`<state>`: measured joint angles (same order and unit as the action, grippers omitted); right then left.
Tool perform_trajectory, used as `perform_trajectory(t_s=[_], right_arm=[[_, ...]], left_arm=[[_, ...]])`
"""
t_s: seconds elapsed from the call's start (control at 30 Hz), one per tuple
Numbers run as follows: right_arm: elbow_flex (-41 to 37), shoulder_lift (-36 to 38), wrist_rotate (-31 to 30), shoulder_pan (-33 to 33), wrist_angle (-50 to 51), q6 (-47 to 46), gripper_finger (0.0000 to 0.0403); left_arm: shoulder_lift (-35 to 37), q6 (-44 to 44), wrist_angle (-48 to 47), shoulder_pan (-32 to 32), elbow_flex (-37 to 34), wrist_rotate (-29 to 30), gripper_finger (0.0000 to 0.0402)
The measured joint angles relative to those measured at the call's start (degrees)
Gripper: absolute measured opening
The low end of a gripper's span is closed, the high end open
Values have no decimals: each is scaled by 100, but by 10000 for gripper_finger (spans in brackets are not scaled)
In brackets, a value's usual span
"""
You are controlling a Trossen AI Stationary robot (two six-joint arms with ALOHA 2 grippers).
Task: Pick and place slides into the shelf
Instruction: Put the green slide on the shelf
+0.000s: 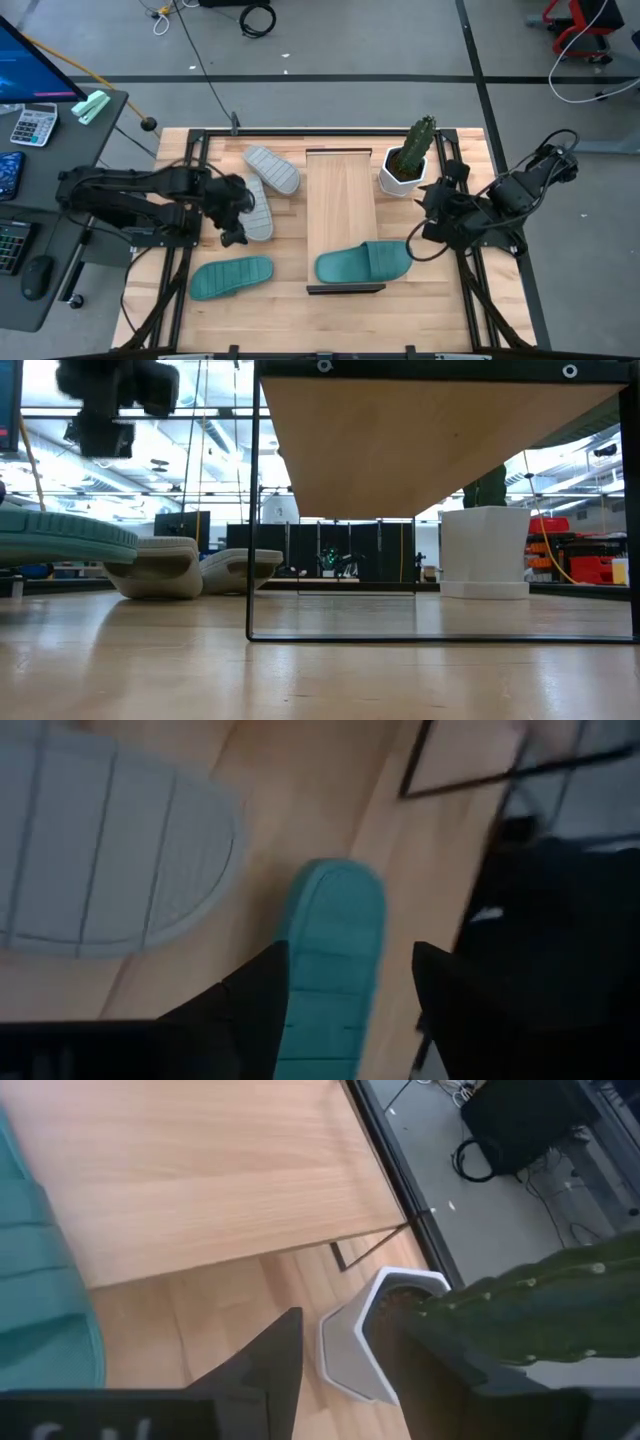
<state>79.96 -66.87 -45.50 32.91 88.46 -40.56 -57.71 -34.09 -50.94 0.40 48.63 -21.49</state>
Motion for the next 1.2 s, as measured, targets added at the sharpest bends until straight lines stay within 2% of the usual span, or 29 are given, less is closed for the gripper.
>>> perform_trajectory(t_s=[0.27, 0.5, 0.9, 1.2], right_arm=[[0, -2, -76, -26, -84, -495, 143], [0, -2, -94, -24, -539, -598, 142], [0, -107, -84, -26, -889, -541, 131], [0, -129, 62, -26, -1081, -25, 121]], left_arm=[[-507, 22, 238, -358, -849, 202, 253], [-690, -169, 1658, -437, -1565, -514, 257], [-685, -209, 2139, -457, -1914, -560, 257], [-685, -572, 3046, -457, -1914, -580, 257]])
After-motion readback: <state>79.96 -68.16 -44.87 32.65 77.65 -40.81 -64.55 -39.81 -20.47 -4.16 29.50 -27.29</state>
